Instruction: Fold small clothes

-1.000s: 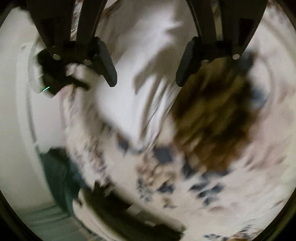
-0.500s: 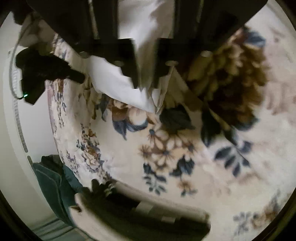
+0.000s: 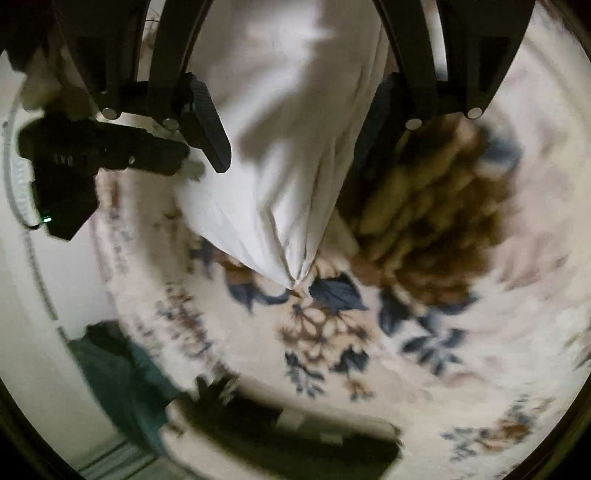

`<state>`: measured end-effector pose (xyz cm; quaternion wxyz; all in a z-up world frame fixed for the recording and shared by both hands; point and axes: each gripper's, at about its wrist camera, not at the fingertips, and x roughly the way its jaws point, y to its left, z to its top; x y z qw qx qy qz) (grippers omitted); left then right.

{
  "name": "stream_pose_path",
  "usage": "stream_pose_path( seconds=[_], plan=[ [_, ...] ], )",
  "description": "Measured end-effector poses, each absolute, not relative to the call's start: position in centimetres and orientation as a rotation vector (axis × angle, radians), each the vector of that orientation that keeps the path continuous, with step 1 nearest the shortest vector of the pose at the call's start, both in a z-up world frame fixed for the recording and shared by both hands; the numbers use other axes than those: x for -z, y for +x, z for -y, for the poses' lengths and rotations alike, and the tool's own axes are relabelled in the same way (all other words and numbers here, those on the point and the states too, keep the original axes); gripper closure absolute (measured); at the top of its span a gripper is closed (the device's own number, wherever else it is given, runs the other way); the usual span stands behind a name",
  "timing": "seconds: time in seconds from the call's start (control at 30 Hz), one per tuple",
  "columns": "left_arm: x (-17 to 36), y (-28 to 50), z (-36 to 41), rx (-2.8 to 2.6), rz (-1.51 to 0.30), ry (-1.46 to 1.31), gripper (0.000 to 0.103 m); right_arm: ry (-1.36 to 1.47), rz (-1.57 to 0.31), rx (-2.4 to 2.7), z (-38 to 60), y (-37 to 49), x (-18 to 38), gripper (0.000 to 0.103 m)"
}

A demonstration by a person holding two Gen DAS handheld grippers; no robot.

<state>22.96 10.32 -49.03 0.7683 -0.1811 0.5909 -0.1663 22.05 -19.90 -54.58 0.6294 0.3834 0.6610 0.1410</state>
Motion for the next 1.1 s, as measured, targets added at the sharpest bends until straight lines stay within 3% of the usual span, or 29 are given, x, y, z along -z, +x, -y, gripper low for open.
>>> stream_pose_path(
  seconds=[0.03,0.2,0.37,0.5,0.63,0.7,0.77,0.8,0.87,1.1],
  plan=[
    [48.3,21.5,-11.3,0.354,-1.286,-0.403,0.036,0.87,-1.527,-0.314,20.4,20.7,54.2,0.032],
    [49.5,12.3,-15.4,0.321,-1.419,-0.475,0.035,0.862,-1.736,-0.281,22.1,9.8,56.2,0.032],
    [55.5,4.7,-16.9,0.259,-1.64,-0.491,0.035,0.911,-1.898,-0.232,21.9,1.4,60.5,0.032],
    [57.9,3.4,-15.9,0.283,-1.667,-0.505,0.035,0.934,-1.922,-0.266,20.5,-1.0,62.8,0.032],
    [57.1,3.6,-14.4,0.237,-1.614,-0.443,0.037,0.947,-1.932,-0.263,18.6,-0.9,63.9,0.032],
    [56.4,3.2,-13.6,0.209,-1.591,-0.37,0.068,0.912,-1.925,-0.258,18.3,-1.1,63.5,0.039],
    [55.6,2.9,-13.8,0.195,-1.568,-0.397,0.084,0.893,-1.925,-0.257,18.2,-1.6,63.1,0.086],
    [55.3,2.5,-14.1,0.19,-1.562,-0.421,0.093,0.91,-1.917,-0.263,18.4,-1.8,62.8,0.09],
    [54.4,1.5,-15.2,0.183,-1.55,-0.487,0.098,0.934,-1.898,-0.27,18.6,-2.0,62.0,0.096],
    [49.9,1.7,-16.2,0.199,-1.495,-0.635,0.099,1.01,-1.822,-0.373,19.8,-1.4,57.3,0.098]
  ],
)
